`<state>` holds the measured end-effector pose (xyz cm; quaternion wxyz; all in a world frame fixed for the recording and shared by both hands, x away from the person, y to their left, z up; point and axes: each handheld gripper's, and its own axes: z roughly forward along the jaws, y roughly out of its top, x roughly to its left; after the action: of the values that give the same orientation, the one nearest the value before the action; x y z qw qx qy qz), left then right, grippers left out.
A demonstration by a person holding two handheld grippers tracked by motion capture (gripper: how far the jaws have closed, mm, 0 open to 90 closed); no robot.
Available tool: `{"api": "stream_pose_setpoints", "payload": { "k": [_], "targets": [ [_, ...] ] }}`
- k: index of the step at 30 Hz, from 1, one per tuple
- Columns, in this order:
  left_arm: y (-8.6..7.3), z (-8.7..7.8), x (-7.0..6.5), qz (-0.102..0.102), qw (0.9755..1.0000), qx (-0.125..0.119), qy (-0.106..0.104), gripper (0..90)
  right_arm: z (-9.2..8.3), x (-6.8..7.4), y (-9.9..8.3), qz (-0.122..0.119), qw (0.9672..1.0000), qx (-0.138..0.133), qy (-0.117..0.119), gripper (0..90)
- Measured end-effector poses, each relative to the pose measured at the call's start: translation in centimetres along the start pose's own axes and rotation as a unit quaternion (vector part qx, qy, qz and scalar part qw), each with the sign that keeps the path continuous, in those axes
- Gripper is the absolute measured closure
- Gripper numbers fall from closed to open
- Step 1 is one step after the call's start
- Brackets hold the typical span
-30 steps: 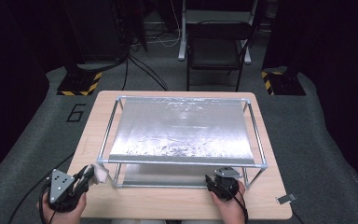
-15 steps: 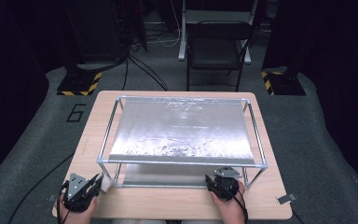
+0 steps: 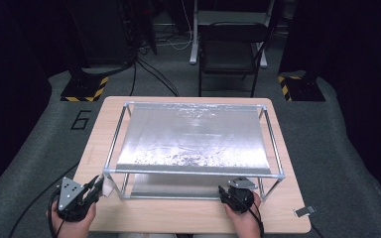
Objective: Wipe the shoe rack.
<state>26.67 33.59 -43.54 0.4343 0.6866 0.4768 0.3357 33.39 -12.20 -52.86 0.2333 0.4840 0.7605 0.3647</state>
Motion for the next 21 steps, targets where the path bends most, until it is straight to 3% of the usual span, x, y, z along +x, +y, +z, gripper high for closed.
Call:
{"api": "stream_pose_setpoints", "payload": {
  "k": [6, 13, 21],
  "targets": [
    [-0.3, 0.4, 0.1, -0.004, 1.0, -0.001, -0.002, 78.9, 0.0, 0.0, 0.0, 0.001, 1.0, 0.0, 0.0, 51.7],
    [-3.0, 1.9, -0.1, -0.018, 0.9993, 0.032, -0.006, 78.9, 0.0, 0.0, 0.0, 0.001, 1.0, 0.0, 0.0, 51.7],
    [-4.2, 2.8, 0.0, -0.02, 0.9985, 0.05, -0.008, 78.9, 0.0, 0.0, 0.0, 0.001, 1.0, 0.0, 0.0, 51.7]
  ]
}}
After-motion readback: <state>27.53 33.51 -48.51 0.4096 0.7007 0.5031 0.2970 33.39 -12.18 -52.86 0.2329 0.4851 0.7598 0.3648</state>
